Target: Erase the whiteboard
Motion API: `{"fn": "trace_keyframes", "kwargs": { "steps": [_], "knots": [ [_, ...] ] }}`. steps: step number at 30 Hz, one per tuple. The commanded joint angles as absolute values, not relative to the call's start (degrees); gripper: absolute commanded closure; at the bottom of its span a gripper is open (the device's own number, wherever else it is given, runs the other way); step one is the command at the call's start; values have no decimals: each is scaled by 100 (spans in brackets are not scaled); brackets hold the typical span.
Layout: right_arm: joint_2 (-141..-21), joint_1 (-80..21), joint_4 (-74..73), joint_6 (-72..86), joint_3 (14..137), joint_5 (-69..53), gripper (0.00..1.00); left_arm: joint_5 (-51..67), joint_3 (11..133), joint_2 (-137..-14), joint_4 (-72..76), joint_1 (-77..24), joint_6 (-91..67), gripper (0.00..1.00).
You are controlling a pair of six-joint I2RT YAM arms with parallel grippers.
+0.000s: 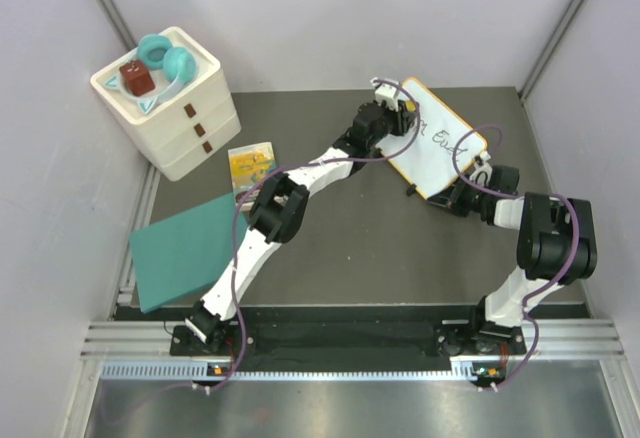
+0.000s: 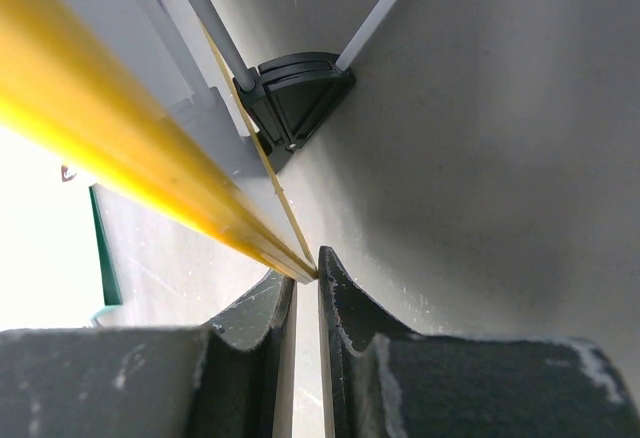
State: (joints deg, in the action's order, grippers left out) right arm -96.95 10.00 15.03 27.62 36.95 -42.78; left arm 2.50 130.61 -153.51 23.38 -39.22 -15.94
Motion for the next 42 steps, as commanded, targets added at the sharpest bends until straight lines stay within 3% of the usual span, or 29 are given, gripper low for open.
{"fn": "trace_keyframes", "kwargs": {
  "steps": [1,5,15,20,29,42],
  "knots": [
    [-9914,633,879,2391,3718,-4605,100,703,13254,-15434,2593,-4096,-1741,100],
    [-9931,642,888,2391,3726,-4614,100,966,13254,-15399,2550,-4175,-1618,100],
    [-9932,642,896,2391,3727,-4614,100,782,13518,-15390,730,-4219,-343,100],
    [-9949,633,888,2391,3735,-4632,100,932,12851,-15215,1773,-4280,-237,100],
    [-9949,633,888,2399,3744,-4632,100,1327,13535,-15522,2126,-4474,-483,100],
    [-9967,642,888,2391,3735,-4641,100,53,13500,-15627,2874,-4368,-53,100]
  ]
}}
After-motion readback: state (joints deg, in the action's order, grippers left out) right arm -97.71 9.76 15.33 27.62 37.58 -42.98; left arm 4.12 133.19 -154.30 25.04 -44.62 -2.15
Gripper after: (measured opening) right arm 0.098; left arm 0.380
